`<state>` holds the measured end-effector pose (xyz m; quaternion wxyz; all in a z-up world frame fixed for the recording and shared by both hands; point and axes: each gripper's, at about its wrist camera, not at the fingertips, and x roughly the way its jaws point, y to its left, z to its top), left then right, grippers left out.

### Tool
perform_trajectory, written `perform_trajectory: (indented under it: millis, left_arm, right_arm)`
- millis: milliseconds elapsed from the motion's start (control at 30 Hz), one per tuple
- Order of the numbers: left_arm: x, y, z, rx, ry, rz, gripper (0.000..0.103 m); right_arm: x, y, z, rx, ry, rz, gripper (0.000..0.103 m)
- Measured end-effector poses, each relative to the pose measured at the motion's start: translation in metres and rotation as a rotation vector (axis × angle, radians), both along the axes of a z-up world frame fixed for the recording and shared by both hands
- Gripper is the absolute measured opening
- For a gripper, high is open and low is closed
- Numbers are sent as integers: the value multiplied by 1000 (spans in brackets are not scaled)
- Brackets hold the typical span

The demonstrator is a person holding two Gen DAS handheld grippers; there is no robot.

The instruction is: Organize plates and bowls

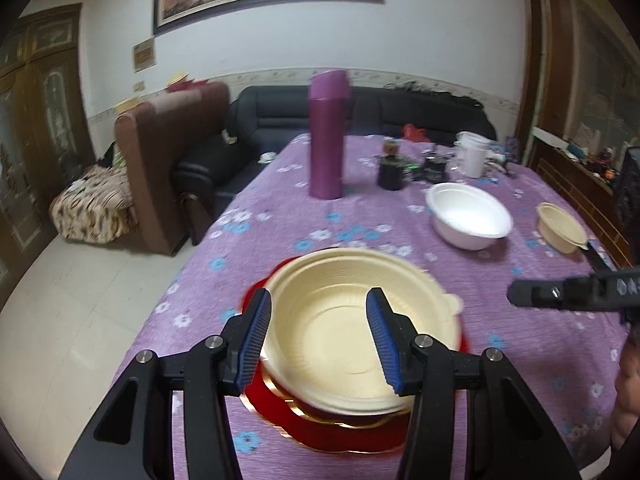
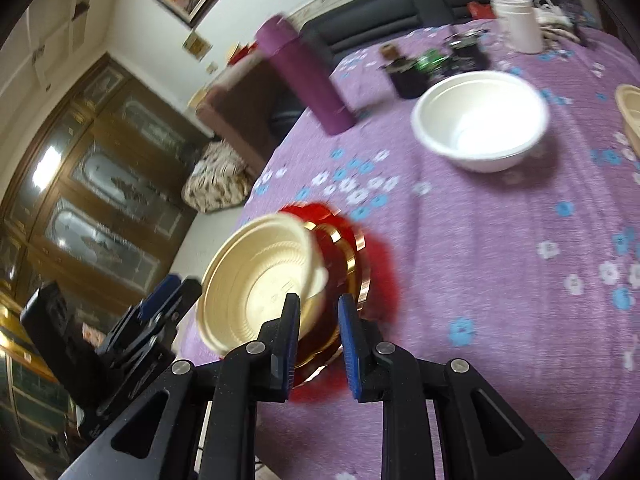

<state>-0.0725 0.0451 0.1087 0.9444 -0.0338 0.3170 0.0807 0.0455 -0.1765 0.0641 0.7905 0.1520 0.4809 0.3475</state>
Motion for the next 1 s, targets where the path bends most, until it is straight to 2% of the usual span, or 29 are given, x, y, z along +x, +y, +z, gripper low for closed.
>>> perform_trajectory:
  millis: [167,300,400,600,700,767,800,867,900,1000]
  left_arm:
    - [7,-45,2,12,11,-121,49]
    - [16,-88,-8,24,47,-227,51]
    - [26,-125,-26,23,101,-320,55]
    - [56,-184,-71,-9,220,-447,55]
    - [75,-196,-87,9,260,-437,55]
    - [87,-200,-92,20,254,-419,58]
    - [93,-199,-96,29,257,-402,63]
    - [101,-197,-104,32,274,-367,63]
    - [105,-195,-107,13,300,-364,64]
    - [105,-190,-107,-20,302,-369,72]
  right_arm:
    - [14,-44,-2,34,12,-114,25]
    - [24,-79,-12,64,37,-187,26]
    - [28,-104,-21,77,56,-237,26]
    - [35,-146,-32,82,79,-327,26]
    - [38,-159,-35,72,79,-355,26]
    - [42,-161,-34,63,78,-366,26]
    - [44,-163,-33,59,74,-368,26]
    - [53,-162,-31,37,62,-367,26]
    - [59,-161,-29,28,56,-369,26]
    - [77,-153,-28,-2,50,-363,28]
